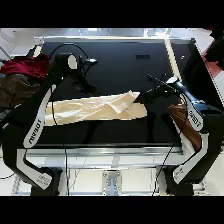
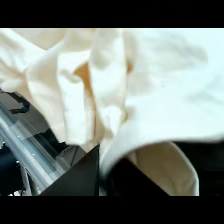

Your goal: Fold the shirts.

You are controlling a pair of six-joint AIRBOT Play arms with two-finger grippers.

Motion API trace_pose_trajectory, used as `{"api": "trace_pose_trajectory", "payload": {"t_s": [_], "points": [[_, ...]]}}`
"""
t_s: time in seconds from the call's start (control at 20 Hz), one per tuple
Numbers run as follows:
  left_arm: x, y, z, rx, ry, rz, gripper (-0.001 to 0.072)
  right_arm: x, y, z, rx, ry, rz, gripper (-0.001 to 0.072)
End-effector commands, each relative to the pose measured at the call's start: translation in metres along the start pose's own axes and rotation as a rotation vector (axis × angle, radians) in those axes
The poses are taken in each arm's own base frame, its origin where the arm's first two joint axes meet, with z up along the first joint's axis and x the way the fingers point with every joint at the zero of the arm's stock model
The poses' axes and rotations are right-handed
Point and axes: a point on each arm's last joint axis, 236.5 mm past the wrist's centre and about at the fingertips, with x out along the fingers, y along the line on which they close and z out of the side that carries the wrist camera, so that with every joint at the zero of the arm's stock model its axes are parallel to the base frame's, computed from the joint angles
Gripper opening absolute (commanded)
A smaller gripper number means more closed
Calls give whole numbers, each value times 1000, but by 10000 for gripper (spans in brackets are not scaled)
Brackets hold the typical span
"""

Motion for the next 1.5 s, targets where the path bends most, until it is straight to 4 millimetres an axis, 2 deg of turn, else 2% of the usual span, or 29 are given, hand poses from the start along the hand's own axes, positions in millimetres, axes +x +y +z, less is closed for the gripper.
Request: {"api": "trace_pose_trajectory", "payload": {"t_s": [0.0, 0.1, 0.15, 0.25, 0.4, 0.55, 0.65, 0.7, 0.8, 0.95, 1.05, 1.15, 1.2, 1.35, 1.4, 1.45], "points": [[36, -1, -31, -24, 103, -26, 10, -28, 52, 9, -91, -25, 50, 15], [65, 1, -49, -44, 139, -31, 9, -47, 81, 20, -131, -73, 39, 15], [77, 3, -50, -53, 119, -27, 9, -52, 99, 22, -161, -80, 37, 15], [89, 0, -29, -81, 12, -43, 9, -49, 131, 20, -222, -61, 30, 15], [90, -3, 5, -118, -134, -65, 9, -31, 185, 16, -334, -51, 33, 15], [97, 4, 9, -129, -147, -57, 10, -15, 235, 12, -432, -75, 38, 14], [94, 15, 5, -144, -143, -46, 9, -9, 266, 12, -481, -108, 51, 14], [84, 27, 2, -153, -146, -28, 10, -6, 280, 12, -499, -126, 62, 15], [51, 62, -9, -182, -161, 34, 10, 2, 300, 11, -520, -156, 81, 14], [-27, 129, -31, -301, -269, 134, 9, 24, 326, 9, -533, -195, 110, 14], [-84, 167, -53, -396, -365, 198, 9, 44, 349, 8, -563, -242, 128, 13], [-134, 193, -79, -473, -448, 264, 9, 72, 371, 5, -579, -281, 160, 14], [-157, 202, -91, -504, -489, 298, 9, 93, 380, 2, -577, -292, 179, 13], [-205, 217, -119, -565, -572, 375, 10, 159, 405, -13, -555, -332, 234, 17], [-215, 220, -127, -580, -588, 392, 9, 175, 416, -17, -547, -366, 258, 98], [-222, 221, -134, -594, -595, 404, 9, 186, 427, -24, -545, -387, 281, 312]]}}
